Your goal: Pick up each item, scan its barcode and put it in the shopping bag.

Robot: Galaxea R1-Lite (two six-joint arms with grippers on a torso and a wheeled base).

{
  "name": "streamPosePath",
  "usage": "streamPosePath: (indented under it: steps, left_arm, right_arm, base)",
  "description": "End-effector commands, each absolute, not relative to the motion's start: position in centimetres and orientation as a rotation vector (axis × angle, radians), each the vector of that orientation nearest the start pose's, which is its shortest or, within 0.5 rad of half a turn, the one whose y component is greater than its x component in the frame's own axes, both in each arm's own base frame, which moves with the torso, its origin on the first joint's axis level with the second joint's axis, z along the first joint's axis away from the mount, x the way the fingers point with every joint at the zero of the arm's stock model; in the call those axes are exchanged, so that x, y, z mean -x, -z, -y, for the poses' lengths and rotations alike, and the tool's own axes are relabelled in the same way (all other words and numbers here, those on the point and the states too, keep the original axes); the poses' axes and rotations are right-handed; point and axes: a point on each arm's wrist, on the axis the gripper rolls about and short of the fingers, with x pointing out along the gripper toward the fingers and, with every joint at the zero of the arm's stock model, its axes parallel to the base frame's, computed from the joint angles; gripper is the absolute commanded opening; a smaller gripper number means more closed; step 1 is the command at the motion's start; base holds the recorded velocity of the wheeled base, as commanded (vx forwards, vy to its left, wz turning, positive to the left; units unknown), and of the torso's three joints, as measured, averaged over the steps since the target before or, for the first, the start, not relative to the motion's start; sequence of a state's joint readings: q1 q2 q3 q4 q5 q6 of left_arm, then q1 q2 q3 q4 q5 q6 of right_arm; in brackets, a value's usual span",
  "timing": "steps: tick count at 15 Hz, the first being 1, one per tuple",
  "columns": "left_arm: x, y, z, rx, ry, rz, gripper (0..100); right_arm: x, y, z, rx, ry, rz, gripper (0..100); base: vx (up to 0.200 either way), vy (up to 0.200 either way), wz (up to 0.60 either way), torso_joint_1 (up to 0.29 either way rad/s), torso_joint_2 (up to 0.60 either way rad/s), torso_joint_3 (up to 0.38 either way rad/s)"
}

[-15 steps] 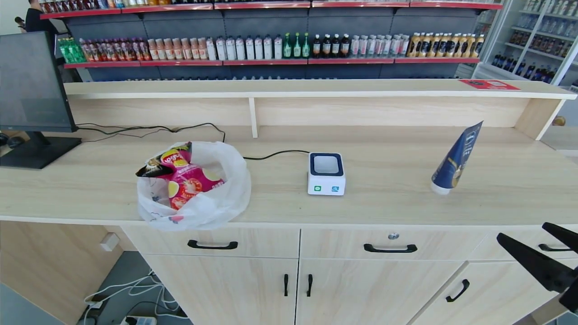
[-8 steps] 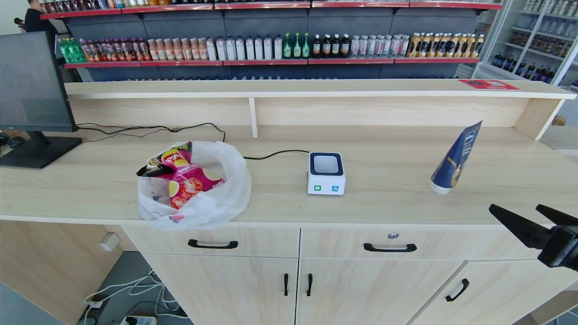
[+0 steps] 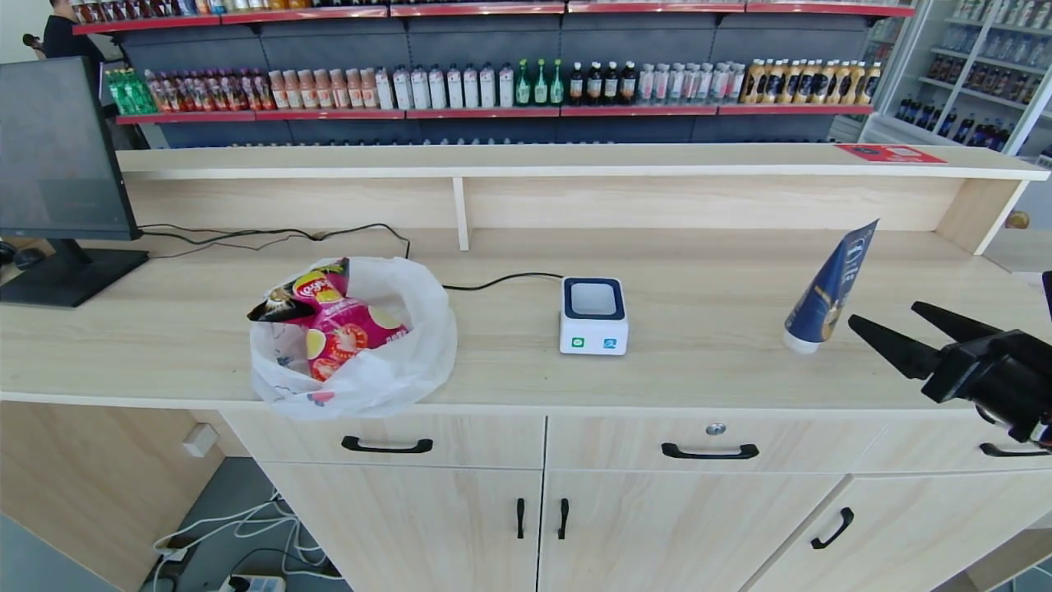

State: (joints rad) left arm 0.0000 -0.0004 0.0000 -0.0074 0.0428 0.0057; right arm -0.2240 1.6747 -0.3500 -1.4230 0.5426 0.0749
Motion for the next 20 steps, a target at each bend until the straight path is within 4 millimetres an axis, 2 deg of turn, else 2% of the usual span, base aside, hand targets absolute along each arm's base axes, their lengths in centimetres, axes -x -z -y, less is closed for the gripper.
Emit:
streamPosePath:
  steps: [1, 3, 6, 8, 10, 12, 14, 16, 20]
  left_arm:
    - [2.3, -7.6, -0.1, -0.006, -0.043, 0.008, 100]
    - [2.3, -7.6, -0.1, -0.006, -0.043, 0.008, 100]
    - [2.3, -7.6, -0.1, -0.006, -0.043, 0.008, 100]
    - [2.3, -7.6, -0.1, -0.006, -0.043, 0.008, 100]
    - [2.3, -7.6, -0.1, -0.006, -0.043, 0.008, 100]
    - [2.3, -7.6, -0.1, -0.006, -0.043, 0.008, 100]
    - [2.3, -7.6, -0.1, -0.006, -0.043, 0.008, 100]
    - [2.3, -7.6, -0.1, -0.006, -0.043, 0.008, 100]
    - [2.3, -7.6, -0.1, -0.006, -0.043, 0.008, 100]
  right_arm:
    - [-28.8, -13.4, 7.9, -0.044, -0.3, 0.083, 100]
    - [-29.5, -12.8, 9.1, -0.07, -0.291, 0.099, 100]
    - [-28.5, -13.6, 10.0, -0.075, -0.324, 0.111, 100]
    - [-27.3, -14.8, 9.4, -0.056, -0.34, 0.136, 100]
    - [-25.6, -15.6, 7.2, -0.057, -0.395, 0.142, 100]
    - [-23.6, -15.8, 5.5, -0.059, -0.429, 0.136, 100]
    - [-21.7, -15.7, 5.0, -0.077, -0.423, 0.118, 100]
    - [-21.5, -16.3, 5.5, -0.071, -0.402, 0.143, 100]
    - [-22.3, -17.0, 5.8, -0.045, -0.402, 0.175, 100]
  base:
    - [0.0, 0.0, 0.0, 0.0, 0.0, 0.0]
    - [0.0, 0.0, 0.0, 0.0, 0.0, 0.0]
    - [0.0, 0.0, 0.0, 0.0, 0.0, 0.0]
    - [0.0, 0.0, 0.0, 0.0, 0.0, 0.0]
    - [0.0, 0.0, 0.0, 0.0, 0.0, 0.0]
    - [0.0, 0.0, 0.0, 0.0, 0.0, 0.0]
    - [0.0, 0.0, 0.0, 0.0, 0.0, 0.0]
    - [0.0, 0.0, 0.0, 0.0, 0.0, 0.0]
    - [0.0, 0.0, 0.0, 0.0, 0.0, 0.0]
